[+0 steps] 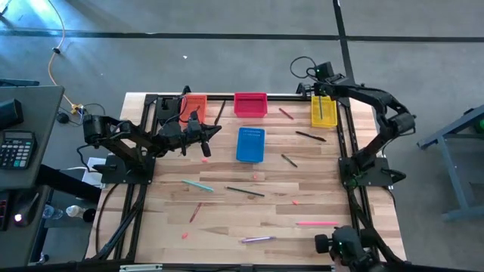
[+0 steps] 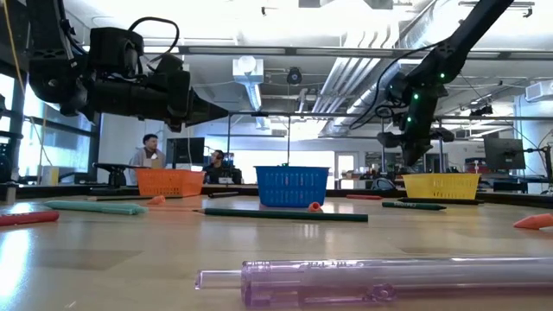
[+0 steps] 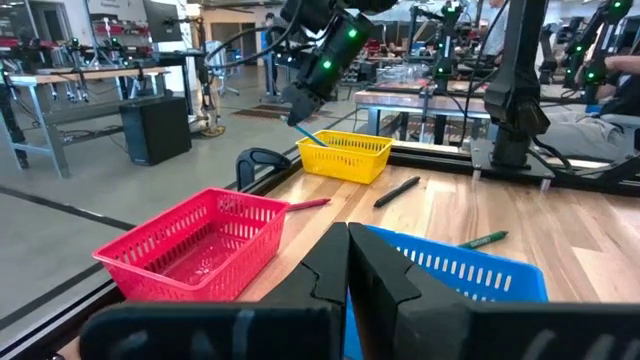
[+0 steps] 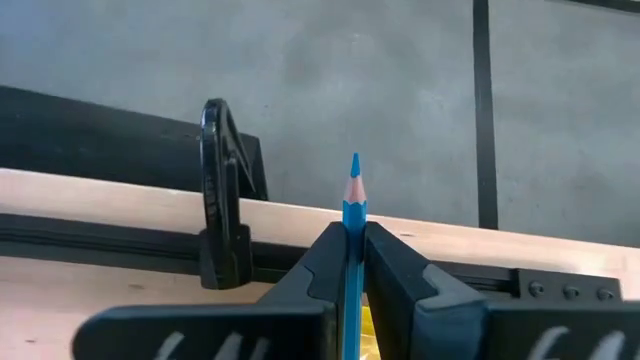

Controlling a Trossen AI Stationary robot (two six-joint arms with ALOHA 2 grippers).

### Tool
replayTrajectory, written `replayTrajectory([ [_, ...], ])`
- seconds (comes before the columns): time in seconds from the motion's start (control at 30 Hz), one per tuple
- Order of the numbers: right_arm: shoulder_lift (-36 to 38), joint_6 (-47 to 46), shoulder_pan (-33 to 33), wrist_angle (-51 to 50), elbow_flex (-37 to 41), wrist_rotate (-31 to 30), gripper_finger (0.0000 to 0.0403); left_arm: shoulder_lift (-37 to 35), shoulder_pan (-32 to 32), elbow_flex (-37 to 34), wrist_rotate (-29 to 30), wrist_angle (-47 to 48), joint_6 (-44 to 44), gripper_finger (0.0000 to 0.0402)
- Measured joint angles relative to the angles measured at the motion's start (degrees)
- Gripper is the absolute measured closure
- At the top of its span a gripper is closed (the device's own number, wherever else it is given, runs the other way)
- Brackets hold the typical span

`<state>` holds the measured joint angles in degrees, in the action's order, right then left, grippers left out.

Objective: Sort crayons/erasers/pens/pencils in bins
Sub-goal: Put the blue pencil into the yellow bin, then put the orange eraser into the red bin

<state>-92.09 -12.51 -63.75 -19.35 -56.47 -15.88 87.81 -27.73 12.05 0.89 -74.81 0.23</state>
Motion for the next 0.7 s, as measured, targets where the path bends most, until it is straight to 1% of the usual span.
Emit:
replayTrajectory([
  [0.17, -0.18, 0.17, 0.01, -0.07, 0.00, 0.34, 0.0385, 0.00, 0.00, 0.00, -0.02, 0.00, 0.00, 0.0401],
  [0.27, -0.18, 0.18, 0.02, -0.39, 0.00, 0.33, 0.0376, 0.00, 0.00, 0.00, 0.00, 0.00, 0.00, 0.0401],
  [0.57, -0.15, 1.01, 0.52, -1.70, -1.57, 1.97, 0.0304, 0.00, -0.02, -0.01, 1.29, 0.04, 0.00, 0.0401],
  [0.7, 0.04, 1.47, 1.61, -4.02, -4.08, 2.36, 0.0292, 0.00, 0.00, 0.00, 1.29, 0.04, -0.02, 0.0401],
])
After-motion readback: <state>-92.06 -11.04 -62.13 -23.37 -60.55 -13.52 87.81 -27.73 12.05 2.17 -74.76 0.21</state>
